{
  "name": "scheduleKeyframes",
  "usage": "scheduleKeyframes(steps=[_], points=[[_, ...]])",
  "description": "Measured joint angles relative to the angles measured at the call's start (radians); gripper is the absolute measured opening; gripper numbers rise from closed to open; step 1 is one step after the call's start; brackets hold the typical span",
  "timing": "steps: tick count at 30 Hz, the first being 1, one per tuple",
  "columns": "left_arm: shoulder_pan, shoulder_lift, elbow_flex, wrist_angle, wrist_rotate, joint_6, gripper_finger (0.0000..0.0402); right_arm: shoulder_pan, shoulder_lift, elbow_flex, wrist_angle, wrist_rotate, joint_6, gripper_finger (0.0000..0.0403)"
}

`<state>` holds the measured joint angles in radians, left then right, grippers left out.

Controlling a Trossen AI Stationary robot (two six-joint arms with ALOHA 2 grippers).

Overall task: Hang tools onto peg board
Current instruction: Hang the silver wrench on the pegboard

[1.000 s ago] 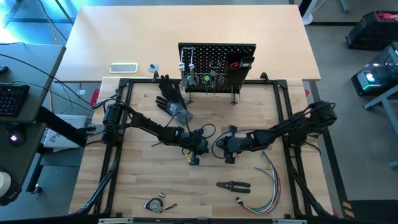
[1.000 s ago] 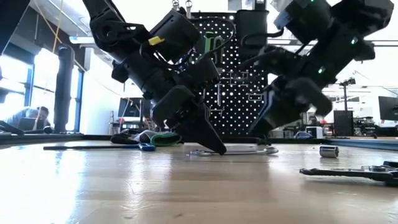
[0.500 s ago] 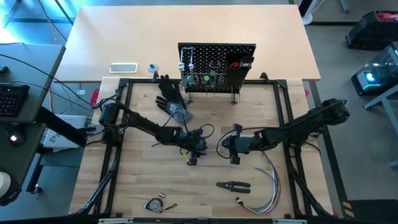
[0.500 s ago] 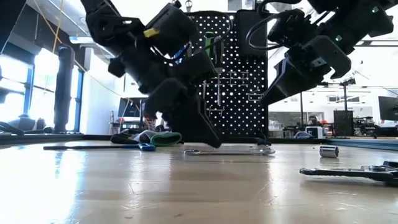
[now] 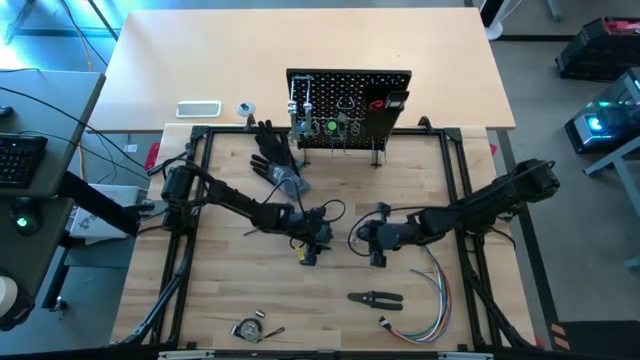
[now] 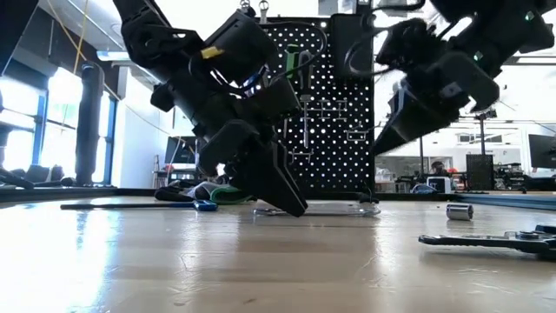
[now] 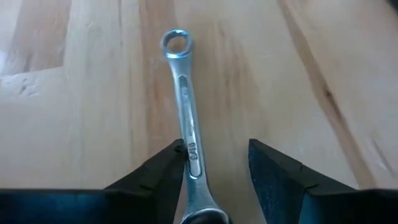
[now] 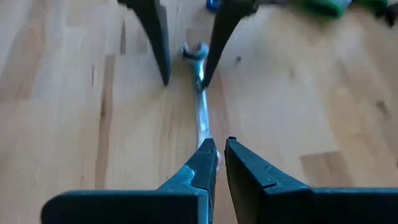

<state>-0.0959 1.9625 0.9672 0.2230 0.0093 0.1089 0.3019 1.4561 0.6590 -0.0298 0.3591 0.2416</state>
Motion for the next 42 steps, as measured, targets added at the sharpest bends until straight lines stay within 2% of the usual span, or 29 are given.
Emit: scheduleKeyframes(steps=[6,13,16,26,29,32,36,41,42], points=[[0.004,0.0,0.0,0.001,0.0,-0.001,0.017,0.0,0.115,0.0,0.054,-0.046,0.028,0.003],[0.004,0.0,0.0,0.005,0.001,-0.003,0.017,-0.002,0.281,0.001,0.229,-0.02,0.003,0.003],[0.004,0.0,0.0,0.004,-0.002,-0.003,0.017,-0.015,0.328,0.006,0.246,-0.013,0.025,0.003],[0.028,-0.004,0.002,-0.031,-0.045,0.009,0.017,-0.018,0.358,0.005,0.271,-0.039,0.036,0.003],[0.05,-0.006,0.007,-0.09,-0.025,-0.027,0.017,-0.021,0.359,0.005,0.274,-0.048,0.029,0.003],[0.074,-0.009,0.027,-0.194,0.04,-0.036,0.0168,-0.023,0.36,0.003,0.278,-0.048,0.026,0.003],[0.082,-0.01,0.054,-0.275,0.064,-0.023,0.0133,-0.029,0.361,0.002,0.291,-0.056,0.019,0.003],[0.063,-0.006,0.093,-0.349,0.066,0.058,0.003,-0.035,0.363,0.001,0.311,-0.066,0.012,0.003],[0.062,-0.006,0.1,-0.361,0.067,0.071,0.0028,-0.034,0.363,0.001,0.313,-0.067,0.012,0.003]])
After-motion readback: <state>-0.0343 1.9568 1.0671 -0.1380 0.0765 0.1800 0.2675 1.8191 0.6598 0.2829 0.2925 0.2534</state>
